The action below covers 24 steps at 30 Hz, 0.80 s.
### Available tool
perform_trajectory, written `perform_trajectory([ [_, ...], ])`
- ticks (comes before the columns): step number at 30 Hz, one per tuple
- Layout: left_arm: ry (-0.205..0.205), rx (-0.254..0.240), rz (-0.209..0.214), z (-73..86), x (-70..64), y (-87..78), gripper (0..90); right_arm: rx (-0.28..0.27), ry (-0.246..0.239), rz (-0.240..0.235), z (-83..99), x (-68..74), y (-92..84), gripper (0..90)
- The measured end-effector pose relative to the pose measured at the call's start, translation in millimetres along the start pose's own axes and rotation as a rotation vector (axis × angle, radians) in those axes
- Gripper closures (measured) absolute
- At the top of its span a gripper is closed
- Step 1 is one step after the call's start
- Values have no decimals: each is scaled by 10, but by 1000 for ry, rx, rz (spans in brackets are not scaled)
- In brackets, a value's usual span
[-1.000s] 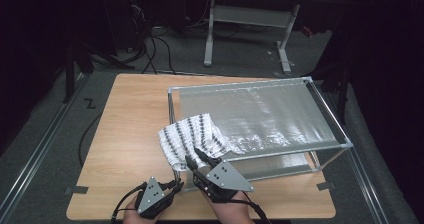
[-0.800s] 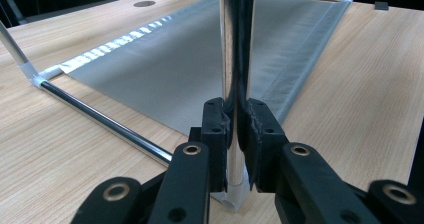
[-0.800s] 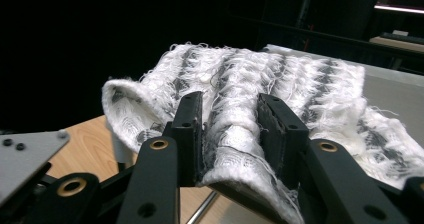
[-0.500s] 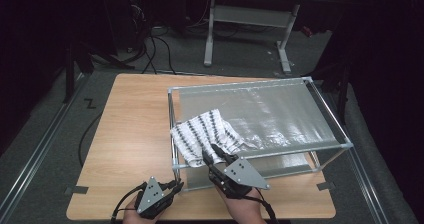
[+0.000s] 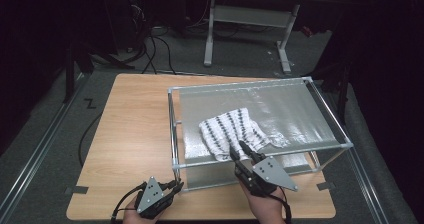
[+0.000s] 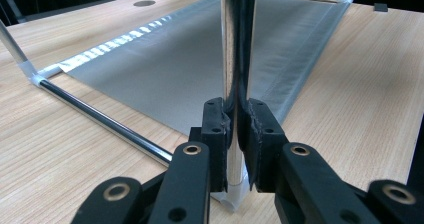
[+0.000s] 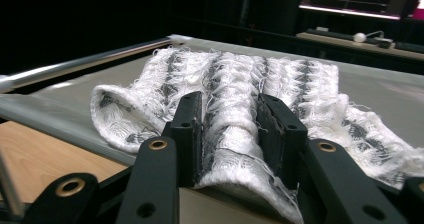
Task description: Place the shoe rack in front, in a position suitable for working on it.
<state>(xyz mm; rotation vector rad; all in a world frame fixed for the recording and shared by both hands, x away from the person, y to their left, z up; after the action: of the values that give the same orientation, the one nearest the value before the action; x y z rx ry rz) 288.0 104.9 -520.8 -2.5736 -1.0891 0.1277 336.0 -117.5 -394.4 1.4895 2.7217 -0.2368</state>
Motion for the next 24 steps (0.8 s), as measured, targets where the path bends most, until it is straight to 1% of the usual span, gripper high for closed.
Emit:
perform_trajectory([
  [1, 0, 0, 0, 0, 0, 0, 804, 0, 0, 0, 0, 0, 0, 639],
  [2, -1, 1, 0, 0, 0, 0, 803, 0, 5, 22, 15, -98, -37, 638],
  [3, -1, 1, 0, 0, 0, 0, 804, 0, 5, 22, 15, -98, -37, 638],
  [4, -2, 1, 0, 1, 0, -1, 804, 1, 7, 44, 30, -199, -74, 638],
  [5, -2, 1, 0, 1, 0, -1, 804, 1, 7, 44, 30, -199, -74, 638],
  [6, -4, 0, 1, 1, 0, 0, 804, -1, 14, 65, 44, -299, -108, 637],
  [8, -5, -1, 2, 1, 0, 0, 804, 1, 21, 85, 58, -398, -145, 635],
  [9, -5, -1, 2, 1, 0, 0, 804, 1, 21, 85, 58, -398, -145, 635],
  [10, -5, 0, 2, 2, 1, -1, 804, 3, 28, 101, 71, -491, -181, 632],
  [11, -5, 0, 2, 2, 1, -1, 804, 3, 28, 101, 71, -491, -181, 632],
  [12, -5, 0, 2, 2, 1, 0, 804, 4, 29, 115, 78, -537, -200, 632],
  [14, -5, 0, 2, 2, 1, 0, 804, 8, 42, 143, 98, -677, -253, 632],
  [15, -5, 0, 2, 2, 1, 0, 804, 8, 42, 143, 98, -677, -253, 632],
  [16, -5, 0, 2, 2, 1, 0, 804, 11, 48, 163, 111, -767, -291, 632],
  [18, -5, 0, 2, 3, 1, 0, 804, 10, 53, 184, 123, -859, -329, 632],
  [19, -5, 0, 2, 3, 1, 0, 804, 10, 53, 184, 123, -859, -329, 632],
  [20, -6, 0, 3, 3, 1, 0, 804, 11, 62, 204, 136, -951, -366, 632],
  [21, -6, 0, 3, 3, 1, 0, 804, 11, 62, 204, 136, -951, -366, 632],
  [22, -7, 0, 5, 3, 2, 0, 804, 12, 69, 216, 143, -995, -383, 632],
  [23, -7, 0, 5, 2, 2, 0, 804, 9, 69, 246, 157, -1088, -415, 631],
  [24, -7, 1, 4, 2, 1, 0, 804, 8, 74, 255, 164, -1133, -431, 631],
])
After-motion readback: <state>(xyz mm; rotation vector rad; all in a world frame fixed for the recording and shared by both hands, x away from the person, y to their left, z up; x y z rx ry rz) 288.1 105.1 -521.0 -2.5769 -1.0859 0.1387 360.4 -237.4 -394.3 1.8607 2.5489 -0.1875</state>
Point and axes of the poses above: each handheld gripper's, and its own axes: y roughly forward along the jaws, z roughly out of its underside, x roughly to its left, the point moved 7 cm from there along y, roughly forward along the jaws, and after that the axes turned 1 degree about -x, right-handed, at the moved point
